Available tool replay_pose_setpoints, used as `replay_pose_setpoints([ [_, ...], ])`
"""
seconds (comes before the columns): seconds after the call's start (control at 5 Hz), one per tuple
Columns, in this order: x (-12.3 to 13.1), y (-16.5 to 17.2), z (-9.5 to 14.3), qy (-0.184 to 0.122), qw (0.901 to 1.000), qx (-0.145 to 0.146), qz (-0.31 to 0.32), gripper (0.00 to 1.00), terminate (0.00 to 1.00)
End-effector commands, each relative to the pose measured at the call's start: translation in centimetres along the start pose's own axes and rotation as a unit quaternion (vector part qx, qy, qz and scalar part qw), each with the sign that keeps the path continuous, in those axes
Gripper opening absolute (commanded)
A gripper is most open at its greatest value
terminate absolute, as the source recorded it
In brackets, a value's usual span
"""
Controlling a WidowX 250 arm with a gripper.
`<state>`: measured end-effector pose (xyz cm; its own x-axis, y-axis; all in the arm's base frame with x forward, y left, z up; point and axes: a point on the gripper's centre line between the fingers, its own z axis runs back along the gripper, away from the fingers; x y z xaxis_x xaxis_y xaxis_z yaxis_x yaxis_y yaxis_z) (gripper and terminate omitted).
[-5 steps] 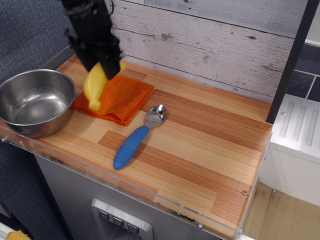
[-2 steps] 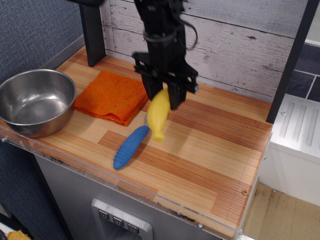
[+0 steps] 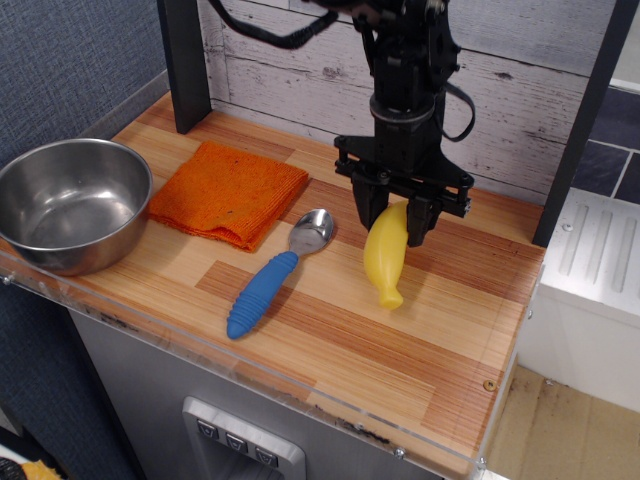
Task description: Move banana to far right corner
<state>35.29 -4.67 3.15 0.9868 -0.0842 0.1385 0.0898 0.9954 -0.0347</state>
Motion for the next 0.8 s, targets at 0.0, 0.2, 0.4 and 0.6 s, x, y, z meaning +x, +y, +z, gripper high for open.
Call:
replay_pose_setpoints([
  [0.0,2.9,-1.8,-0.2,-0.022,0.9997,-0.007,-0.007,0.00,0.00],
  [0.2,2.5,-1.6,-0.8,-0.007,0.9999,-0.014,-0.001,1.00,0.00],
  [0.4,2.3,-1.4,0.7,-0.002,0.9996,-0.023,-0.017,1.00,0.00],
  [0.6,2.0,0.2,5.8,-0.022,0.9985,-0.030,-0.041,1.00,0.00],
])
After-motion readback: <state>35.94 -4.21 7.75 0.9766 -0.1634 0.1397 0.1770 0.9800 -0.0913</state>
